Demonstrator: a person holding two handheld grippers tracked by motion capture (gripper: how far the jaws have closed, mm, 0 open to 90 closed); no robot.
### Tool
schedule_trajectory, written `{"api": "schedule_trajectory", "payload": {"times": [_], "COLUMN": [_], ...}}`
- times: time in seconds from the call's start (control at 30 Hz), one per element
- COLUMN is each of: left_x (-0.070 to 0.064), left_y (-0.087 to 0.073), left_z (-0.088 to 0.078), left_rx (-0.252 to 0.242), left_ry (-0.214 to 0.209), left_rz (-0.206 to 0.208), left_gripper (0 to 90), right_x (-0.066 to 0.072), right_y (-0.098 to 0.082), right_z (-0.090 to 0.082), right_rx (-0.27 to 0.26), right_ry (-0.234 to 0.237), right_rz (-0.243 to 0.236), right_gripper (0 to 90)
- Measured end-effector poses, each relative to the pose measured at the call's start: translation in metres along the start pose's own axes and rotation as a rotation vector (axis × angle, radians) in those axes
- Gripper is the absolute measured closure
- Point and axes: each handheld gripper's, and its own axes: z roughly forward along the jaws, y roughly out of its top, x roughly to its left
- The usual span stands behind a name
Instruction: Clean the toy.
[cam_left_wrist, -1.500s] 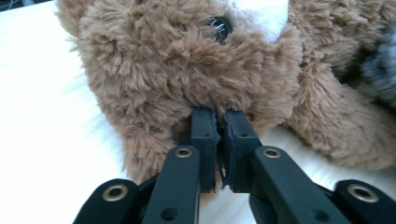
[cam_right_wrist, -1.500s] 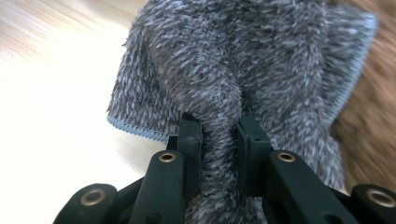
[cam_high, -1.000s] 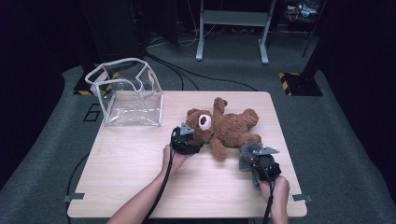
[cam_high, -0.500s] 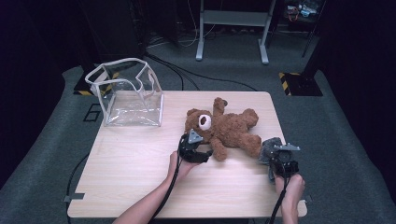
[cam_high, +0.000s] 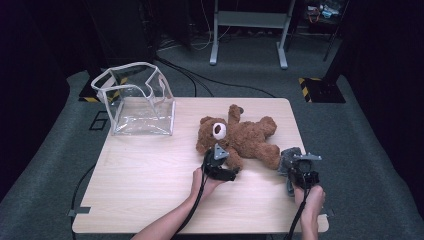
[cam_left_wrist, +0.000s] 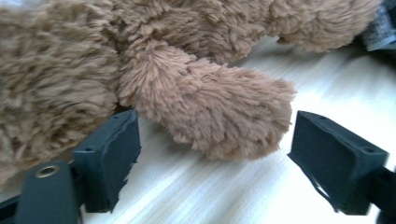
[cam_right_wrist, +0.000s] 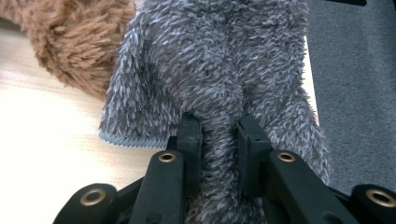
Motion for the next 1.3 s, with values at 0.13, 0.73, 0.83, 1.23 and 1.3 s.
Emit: {"api": "schedule_trajectory", "payload": {"times": [0.13,0.73,0.83,1.23,1.3], "left_x": [-0.009,0.000,0.006,0.017,0.017], "left_y": [0.001,-0.001,-0.003,-0.001,0.002], "left_z": [0.007,0.031,0.028,0.015,0.012], "left_rx": [0.003,0.028,0.028,-0.014,-0.024], "left_ry": [0.018,0.021,0.001,-0.037,-0.041], "left_rz": [-0.014,-0.031,-0.023,-0.016,-0.009], "left_gripper": [12.4,54.6,66.8,71.9,72.2], "right_x": [0.000,-0.003,-0.002,0.001,0.001], "right_y": [-0.002,-0.006,-0.007,-0.006,-0.006], "right_z": [0.002,0.003,0.003,0.005,0.006], "right_rx": [-0.004,-0.002,-0.004,-0.019,-0.018], "right_ry": [0.005,0.014,0.011,0.005,0.008], "right_rz": [0.008,0.014,0.009,0.005,0.012], "right_gripper": [74.5,74.2,74.2,74.3,74.3]}}
